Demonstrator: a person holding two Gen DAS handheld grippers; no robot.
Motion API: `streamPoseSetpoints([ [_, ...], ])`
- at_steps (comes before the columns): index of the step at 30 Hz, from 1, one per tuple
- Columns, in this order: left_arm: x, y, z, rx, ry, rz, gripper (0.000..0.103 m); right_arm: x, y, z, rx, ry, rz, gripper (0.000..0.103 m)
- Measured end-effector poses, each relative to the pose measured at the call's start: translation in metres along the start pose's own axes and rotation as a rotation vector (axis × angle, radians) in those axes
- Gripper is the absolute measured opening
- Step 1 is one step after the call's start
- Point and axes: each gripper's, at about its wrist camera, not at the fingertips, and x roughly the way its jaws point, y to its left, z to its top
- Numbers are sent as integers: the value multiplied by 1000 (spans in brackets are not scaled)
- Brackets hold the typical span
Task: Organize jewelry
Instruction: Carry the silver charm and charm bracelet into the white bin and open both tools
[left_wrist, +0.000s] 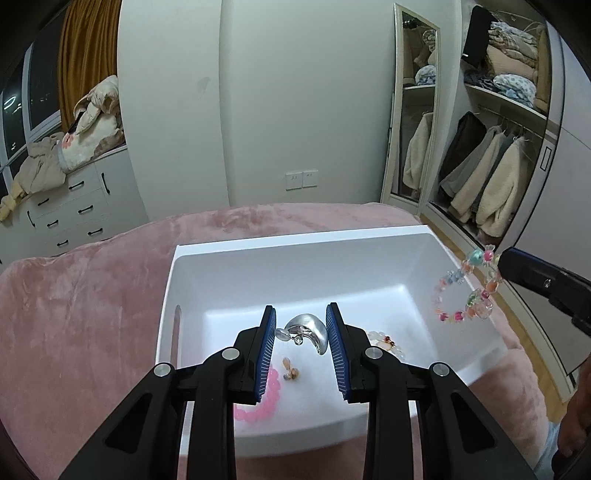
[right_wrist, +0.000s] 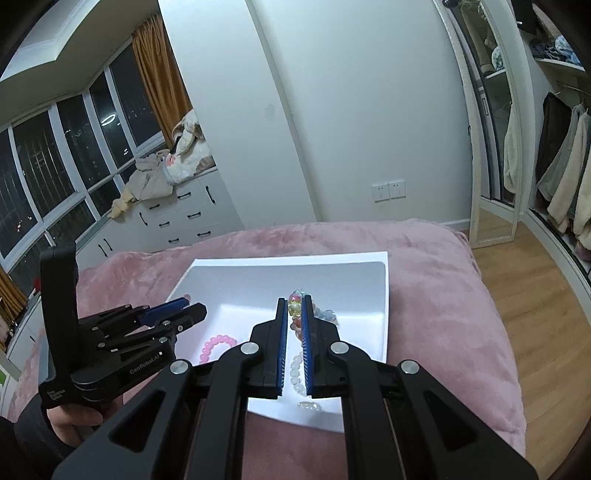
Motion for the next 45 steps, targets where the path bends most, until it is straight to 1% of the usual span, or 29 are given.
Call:
streamPoseSetpoints([
  [4,20,5,0,-13,28,-1,33,26,-8,-7,15,46,-18,8],
  [6,31,11,-1,-34,50,-17,33,35,-9,-12,18,65,-18,8],
  [9,42,17,-2,-41,69,-6,33,47,-9,-15,13,91,-21,8],
  [13,52,21,-4,-39,88,5,33,60,-7,-21,10,115,-28,8],
  [21,65,29,-11,-79,152,5,33,74,-4,-26,19,171,-36,8],
  [22,65,29,-11,-81,153,3,35,73,-4,-27,16,175,-40,9],
  [24,63,30,-11,-86,145,2,42,70,-4,-27,20,171,-43,10],
  [25,61,29,-11,-85,139,6,48,68,-5,-28,22,169,-46,10],
  [30,54,27,-10,-82,133,2,49,54,-6,-25,32,145,-43,11],
  [31,51,26,-9,-82,129,-1,50,51,-6,-25,32,143,-44,17],
  [32,47,25,-8,-81,122,-4,53,49,-7,-25,32,140,-45,31],
  [33,44,25,-8,-81,114,-7,54,44,-6,-25,31,135,-46,40],
  [34,40,25,-7,-81,105,-10,58,41,-6,-25,30,127,-52,57],
  [35,35,24,-6,-79,94,-17,61,36,-6,-24,28,114,-58,69],
  [36,29,22,-6,-73,83,-22,63,31,-6,-24,28,103,-64,73],
  [38,21,19,-5,-64,69,-28,72,22,-5,-24,29,88,-70,79],
  [39,17,17,-5,-60,62,-32,75,16,-5,-25,30,77,-74,86],
  [40,11,15,-6,-54,54,-36,80,10,-6,-26,31,66,-82,94],
  [41,7,13,-7,-51,49,-40,85,6,-6,-26,33,58,-91,99],
  [43,-2,10,-11,-44,41,-49,92,-6,-6,-29,38,42,-102,98],
  [45,-10,7,-16,-37,41,-58,93,-17,-7,-33,34,35,-115,98],
])
